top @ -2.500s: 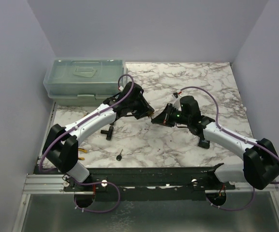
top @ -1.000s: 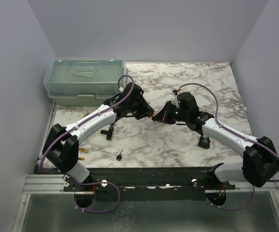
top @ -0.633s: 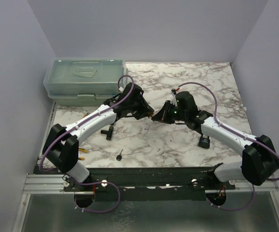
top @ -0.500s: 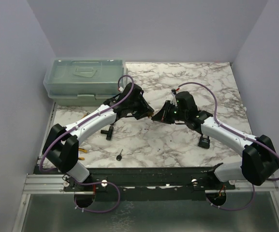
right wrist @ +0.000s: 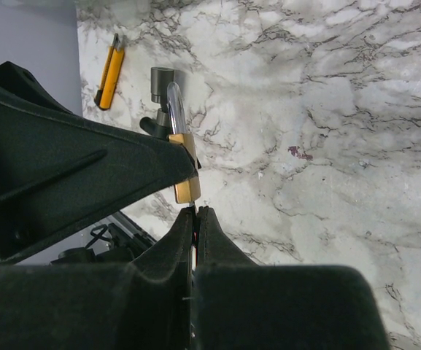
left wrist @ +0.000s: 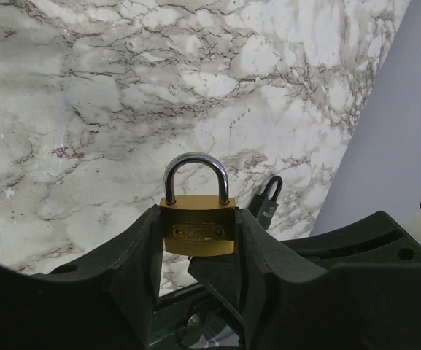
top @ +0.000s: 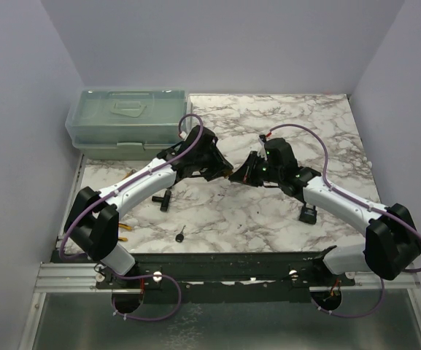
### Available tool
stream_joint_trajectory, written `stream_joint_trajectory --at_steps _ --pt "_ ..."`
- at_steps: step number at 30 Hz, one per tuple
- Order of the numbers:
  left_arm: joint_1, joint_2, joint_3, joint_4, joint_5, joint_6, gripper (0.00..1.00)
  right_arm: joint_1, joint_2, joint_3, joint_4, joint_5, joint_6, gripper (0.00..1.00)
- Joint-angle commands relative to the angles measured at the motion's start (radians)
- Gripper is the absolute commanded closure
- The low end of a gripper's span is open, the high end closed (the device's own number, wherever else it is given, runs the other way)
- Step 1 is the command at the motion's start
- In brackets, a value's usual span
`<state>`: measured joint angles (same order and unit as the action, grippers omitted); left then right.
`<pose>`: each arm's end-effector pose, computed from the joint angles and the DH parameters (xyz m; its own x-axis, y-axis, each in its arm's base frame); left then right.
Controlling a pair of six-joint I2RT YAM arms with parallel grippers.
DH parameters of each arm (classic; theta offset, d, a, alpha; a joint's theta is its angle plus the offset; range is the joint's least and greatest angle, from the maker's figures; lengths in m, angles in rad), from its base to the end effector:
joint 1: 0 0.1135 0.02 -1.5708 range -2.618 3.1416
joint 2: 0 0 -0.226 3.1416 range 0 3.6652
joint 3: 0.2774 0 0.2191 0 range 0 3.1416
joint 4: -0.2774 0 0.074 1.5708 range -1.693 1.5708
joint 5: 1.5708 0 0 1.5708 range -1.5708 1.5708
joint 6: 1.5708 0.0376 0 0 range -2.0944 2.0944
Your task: Unlock with the key
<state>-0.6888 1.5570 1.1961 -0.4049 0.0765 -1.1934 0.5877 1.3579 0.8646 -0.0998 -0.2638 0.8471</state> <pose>0.2418 -0.2028 0.2439 -0.8259 -0.5207 -0.2164 -0.2482 0.6803 -0.6896 0.2257 0.1621 0.2258 -0.8440 0.3070 -0.4399 -0.1250 0.6848 0.7179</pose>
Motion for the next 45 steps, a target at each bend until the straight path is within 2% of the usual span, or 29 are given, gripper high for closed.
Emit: stream_joint_trajectory --at_steps 1,12,13,17,20,31,37,45 --pt "-0.022 -0.017 0.013 -0.005 0.024 -0.014 1.00 -0.003 0.008 0.034 0.010 0.077 -0.012 1.00" --pt "-0.022 -0.016 0.010 -0.003 0.021 -0.018 1.00 -0.003 -0.029 -0.016 0.090 0.035 -0.018 0.99" --pt "-0.023 -0.016 0.010 -0.002 0.017 -0.018 1.00 -0.003 -0.032 -0.016 0.091 0.030 -0.021 0.96" --pt "-0.023 -0.012 0.007 -0.002 -0.015 -0.023 1.00 -0.004 -0.054 -0.027 0.086 0.017 -0.034 0.70" --pt "-0.021 -0.005 0.010 0.000 -0.035 -0.031 1.00 -0.003 -0.075 -0.041 0.073 0.017 -0.039 0.64" --pt "-0.020 0.018 0.022 0.024 -0.050 -0.046 1.00 -0.003 -0.102 -0.054 0.001 0.020 -0.047 0.64" --pt "-0.021 0.012 0.017 0.029 -0.046 -0.047 1.00 -0.003 -0.082 -0.061 0.015 0.012 -0.040 0.74" --pt "-0.020 0.003 0.010 0.033 -0.044 -0.045 1.00 -0.003 -0.058 -0.055 0.033 0.001 -0.034 0.81"
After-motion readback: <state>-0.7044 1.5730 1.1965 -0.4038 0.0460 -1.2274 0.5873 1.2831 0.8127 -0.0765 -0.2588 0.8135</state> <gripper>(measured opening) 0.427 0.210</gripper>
